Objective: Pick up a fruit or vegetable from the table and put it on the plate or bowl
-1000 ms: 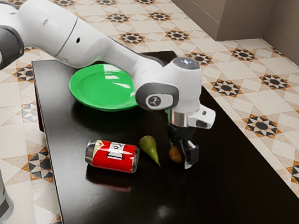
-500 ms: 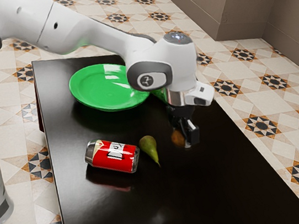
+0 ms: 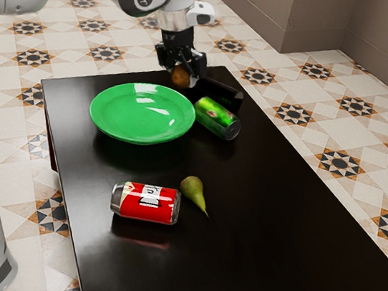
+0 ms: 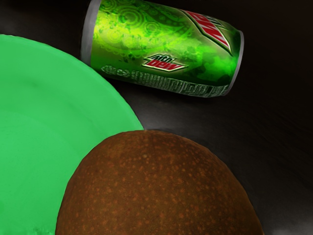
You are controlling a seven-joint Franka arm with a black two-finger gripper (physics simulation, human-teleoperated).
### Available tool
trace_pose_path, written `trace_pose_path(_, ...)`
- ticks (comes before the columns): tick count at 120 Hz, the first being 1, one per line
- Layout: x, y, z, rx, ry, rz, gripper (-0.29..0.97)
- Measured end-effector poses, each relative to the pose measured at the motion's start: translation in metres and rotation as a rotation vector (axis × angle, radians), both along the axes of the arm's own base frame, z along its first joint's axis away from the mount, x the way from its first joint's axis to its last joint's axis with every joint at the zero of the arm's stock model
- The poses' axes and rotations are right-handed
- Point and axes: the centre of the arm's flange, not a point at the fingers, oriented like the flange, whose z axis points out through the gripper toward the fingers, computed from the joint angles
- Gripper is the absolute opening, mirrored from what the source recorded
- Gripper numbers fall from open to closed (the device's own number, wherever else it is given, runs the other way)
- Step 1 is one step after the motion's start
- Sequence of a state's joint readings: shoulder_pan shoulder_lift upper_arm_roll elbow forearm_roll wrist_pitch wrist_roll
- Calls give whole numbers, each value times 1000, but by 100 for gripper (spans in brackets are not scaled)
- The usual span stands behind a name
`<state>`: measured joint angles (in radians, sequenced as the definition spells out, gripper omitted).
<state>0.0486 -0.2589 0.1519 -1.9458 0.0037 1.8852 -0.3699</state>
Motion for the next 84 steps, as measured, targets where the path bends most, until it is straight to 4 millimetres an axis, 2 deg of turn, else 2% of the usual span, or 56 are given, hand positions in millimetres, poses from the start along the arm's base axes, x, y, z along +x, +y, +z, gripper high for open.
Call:
trace_pose_path(18,-16,38,-5,-1,53,70,22)
trace_pose_path(34,-25,56,-10,-5,86,104,22)
trace_pose_path(48,-27,60,-13,-7,105,110,23)
trace_pose_path(64,-27,58,-14,-14,113,107,49)
trace_pose_path(84,-26,56,-14,-16,116,100,62)
